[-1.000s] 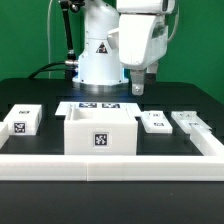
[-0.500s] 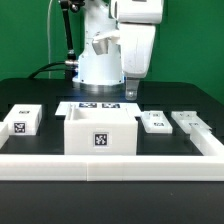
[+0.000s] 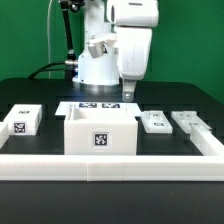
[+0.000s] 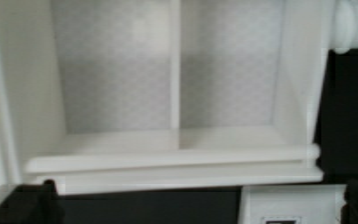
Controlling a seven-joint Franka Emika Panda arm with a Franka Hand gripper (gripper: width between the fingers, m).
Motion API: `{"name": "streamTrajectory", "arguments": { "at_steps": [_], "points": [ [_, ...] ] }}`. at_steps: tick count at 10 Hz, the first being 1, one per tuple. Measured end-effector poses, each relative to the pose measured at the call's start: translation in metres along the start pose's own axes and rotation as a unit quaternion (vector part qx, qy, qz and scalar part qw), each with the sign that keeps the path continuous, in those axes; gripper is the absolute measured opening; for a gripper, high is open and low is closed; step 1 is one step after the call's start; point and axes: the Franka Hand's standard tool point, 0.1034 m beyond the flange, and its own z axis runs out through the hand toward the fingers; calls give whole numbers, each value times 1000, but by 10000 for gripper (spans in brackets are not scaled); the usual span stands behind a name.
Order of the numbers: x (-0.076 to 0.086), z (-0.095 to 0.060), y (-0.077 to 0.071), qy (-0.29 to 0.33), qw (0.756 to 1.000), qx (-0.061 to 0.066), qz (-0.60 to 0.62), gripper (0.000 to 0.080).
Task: Assemble cabinet
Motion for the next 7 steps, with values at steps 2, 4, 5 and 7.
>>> {"name": "streamTrajectory", "arguments": {
  "at_steps": [2,4,5,7],
  "points": [
    [-11,8,-13,1,1000,9,4,798],
    [-11,10,-16,0,1000,13,15,798],
    [-11,10,-16,0,1000,13,16,798],
    [-13,15,-20,3,1000,17,21,798]
  ]
}}
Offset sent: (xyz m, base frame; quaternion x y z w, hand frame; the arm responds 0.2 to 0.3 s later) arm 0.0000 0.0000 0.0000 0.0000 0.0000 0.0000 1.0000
